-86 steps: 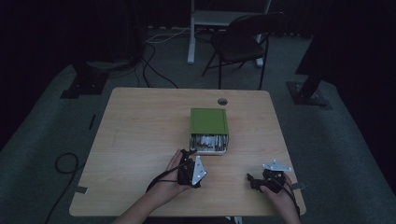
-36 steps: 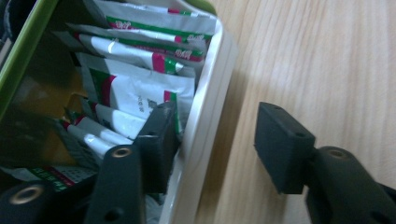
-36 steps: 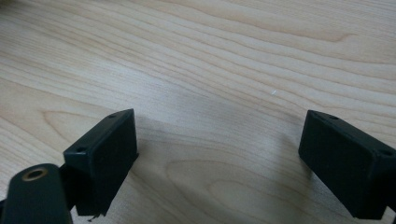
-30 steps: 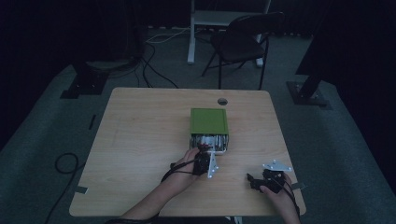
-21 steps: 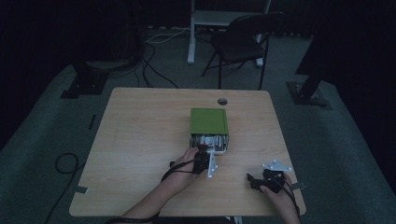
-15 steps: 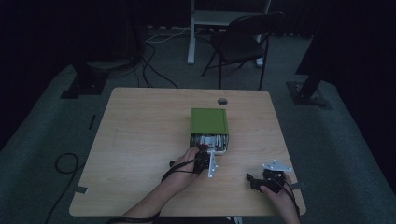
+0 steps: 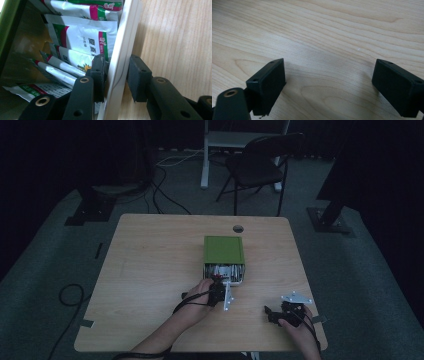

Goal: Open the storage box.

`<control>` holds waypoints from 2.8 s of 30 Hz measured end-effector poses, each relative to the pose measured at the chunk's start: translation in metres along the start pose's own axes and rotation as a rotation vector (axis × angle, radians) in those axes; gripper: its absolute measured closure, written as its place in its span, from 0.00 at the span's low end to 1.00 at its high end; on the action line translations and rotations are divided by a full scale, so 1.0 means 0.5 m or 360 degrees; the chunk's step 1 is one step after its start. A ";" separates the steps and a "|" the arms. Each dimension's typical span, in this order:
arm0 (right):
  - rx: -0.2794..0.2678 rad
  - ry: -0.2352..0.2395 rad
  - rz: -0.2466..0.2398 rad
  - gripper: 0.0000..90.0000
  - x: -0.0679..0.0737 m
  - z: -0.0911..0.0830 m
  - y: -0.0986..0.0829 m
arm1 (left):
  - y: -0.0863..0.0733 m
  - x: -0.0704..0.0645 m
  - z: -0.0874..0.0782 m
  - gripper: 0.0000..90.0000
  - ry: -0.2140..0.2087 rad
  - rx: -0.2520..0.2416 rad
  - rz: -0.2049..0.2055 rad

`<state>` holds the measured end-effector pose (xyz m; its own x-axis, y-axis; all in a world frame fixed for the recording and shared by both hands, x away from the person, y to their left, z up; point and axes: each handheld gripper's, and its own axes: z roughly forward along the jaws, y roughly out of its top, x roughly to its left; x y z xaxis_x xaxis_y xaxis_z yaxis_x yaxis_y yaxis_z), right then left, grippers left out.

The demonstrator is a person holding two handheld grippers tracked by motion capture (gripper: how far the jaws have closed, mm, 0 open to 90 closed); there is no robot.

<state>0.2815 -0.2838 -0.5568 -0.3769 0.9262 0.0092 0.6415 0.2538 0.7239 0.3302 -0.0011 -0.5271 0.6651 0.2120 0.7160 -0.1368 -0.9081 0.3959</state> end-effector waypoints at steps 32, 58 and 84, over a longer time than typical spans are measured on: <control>0.0000 -0.0001 0.0001 0.12 0.000 0.000 0.000 | 0.010 -0.051 -0.056 0.79 -0.0001 -0.0009 0.0092; 0.0000 0.0000 0.0001 0.12 0.000 0.000 0.000 | 0.015 -0.089 -0.094 0.80 -0.0016 -0.0030 0.0114; 0.0000 -0.0001 0.0001 0.12 0.000 0.000 0.000 | 0.009 -0.115 -0.120 0.80 -0.0040 -0.0040 0.0113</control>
<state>0.2815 -0.2838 -0.5568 -0.3761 0.9265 0.0092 0.6417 0.2533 0.7239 0.2471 0.0046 -0.5319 0.6712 0.1377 0.7284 -0.2028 -0.9110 0.3591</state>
